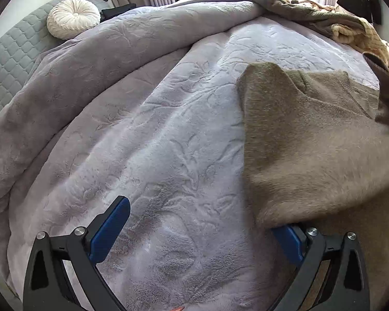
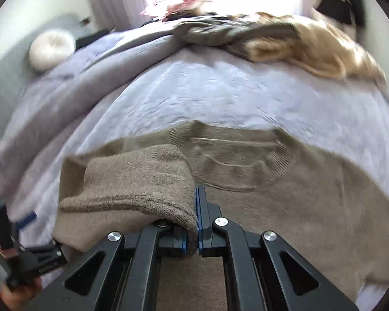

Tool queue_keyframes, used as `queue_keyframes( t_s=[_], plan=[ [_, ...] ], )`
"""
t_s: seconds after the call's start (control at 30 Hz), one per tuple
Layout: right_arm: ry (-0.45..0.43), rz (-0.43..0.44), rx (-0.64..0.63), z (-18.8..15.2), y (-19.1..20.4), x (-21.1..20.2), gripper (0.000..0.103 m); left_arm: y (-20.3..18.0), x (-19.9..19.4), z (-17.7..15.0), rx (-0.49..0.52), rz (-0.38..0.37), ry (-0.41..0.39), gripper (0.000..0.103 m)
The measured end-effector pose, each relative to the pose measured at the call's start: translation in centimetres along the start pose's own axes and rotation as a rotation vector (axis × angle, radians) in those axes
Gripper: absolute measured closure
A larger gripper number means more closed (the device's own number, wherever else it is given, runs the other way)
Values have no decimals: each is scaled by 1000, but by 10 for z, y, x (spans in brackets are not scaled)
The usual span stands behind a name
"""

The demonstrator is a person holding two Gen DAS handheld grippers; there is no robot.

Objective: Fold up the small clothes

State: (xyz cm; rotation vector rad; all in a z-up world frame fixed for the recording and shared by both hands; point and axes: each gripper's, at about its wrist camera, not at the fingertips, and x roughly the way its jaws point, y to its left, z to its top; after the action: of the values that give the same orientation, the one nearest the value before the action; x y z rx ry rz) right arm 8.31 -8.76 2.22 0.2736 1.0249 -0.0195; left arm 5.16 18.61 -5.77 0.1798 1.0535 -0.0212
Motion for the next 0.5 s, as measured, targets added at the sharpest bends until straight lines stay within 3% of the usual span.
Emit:
queue_keyframes(
  t_s=[0.07,0.17,0.23,0.3,0.5],
  plan=[
    [30,58,222,-6,-55,4,97,-12,-3,1,50,6,-18,1],
    [100,163,411,-28,-101,26,95,-32,-3,-2,124,65,-34,1],
    [146,212,490,-41,-116,33,93,-34,-2,1,128,76,-30,1],
    [136,250,545,-47,-126,31,91,-33,-1,2,113,76,-20,1],
    [76,224,636,-36,-150,20,96,-29,-4,6,106,91,-10,1]
  ],
)
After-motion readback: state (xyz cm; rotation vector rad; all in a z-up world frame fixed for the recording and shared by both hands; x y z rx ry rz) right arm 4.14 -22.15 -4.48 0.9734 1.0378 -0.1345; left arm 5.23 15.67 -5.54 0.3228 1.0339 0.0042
